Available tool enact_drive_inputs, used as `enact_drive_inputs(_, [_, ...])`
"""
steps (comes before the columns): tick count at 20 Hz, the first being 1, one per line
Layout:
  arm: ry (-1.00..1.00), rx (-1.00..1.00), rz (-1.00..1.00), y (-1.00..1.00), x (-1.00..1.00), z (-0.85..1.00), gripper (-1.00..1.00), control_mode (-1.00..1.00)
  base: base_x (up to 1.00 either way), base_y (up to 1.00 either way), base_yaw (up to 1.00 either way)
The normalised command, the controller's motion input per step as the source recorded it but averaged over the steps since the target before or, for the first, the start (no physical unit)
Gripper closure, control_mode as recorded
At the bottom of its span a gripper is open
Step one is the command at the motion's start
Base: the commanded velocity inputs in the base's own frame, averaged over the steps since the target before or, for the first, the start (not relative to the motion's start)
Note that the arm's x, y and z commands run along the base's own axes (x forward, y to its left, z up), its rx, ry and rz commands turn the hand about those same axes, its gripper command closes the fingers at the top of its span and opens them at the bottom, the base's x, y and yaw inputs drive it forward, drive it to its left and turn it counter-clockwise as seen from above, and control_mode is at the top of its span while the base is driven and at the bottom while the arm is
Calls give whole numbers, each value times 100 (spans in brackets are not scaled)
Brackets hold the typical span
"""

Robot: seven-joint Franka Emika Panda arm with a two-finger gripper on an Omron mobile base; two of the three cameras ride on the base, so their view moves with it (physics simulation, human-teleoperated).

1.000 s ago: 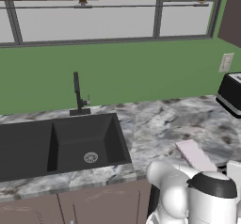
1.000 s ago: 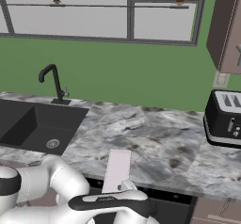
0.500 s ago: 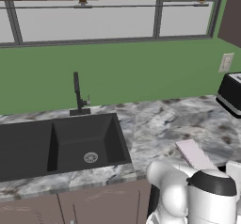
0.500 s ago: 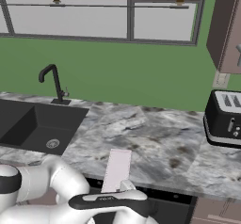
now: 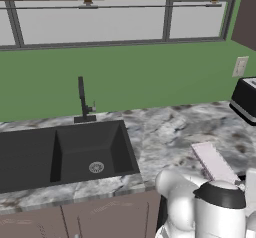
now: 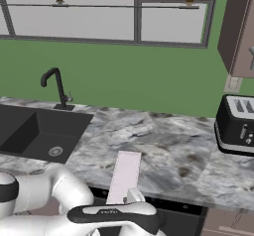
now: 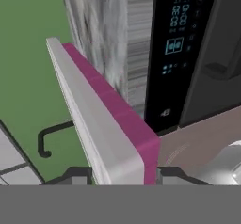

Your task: The ice cube tray has been filled with water. Take the tray and place it in the freezer to make ice. Close the freezer door after placing the tray.

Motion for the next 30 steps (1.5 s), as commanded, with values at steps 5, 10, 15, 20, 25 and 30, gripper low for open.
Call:
enact_drive_inputs(5, [-25,-12,-3,1,-42,83,100,-100,0,0,0])
enact_drive_inputs(10, [-22,-12,0,6,-26,92,100,-100,0,0,0])
enact_drive_inputs(15, [-10,-7,0,13,-1,92,100,-100,0,0,0])
enact_drive_inputs(20, [-3,-3,0,23,0,81,100,-100,0,0,0])
enact_drive_inputs(25, [8,1,0,28,0,55,100,-100,0,0,0])
enact_drive_inputs(30, [18,6,1,31,0,51,100,-100,0,0,0])
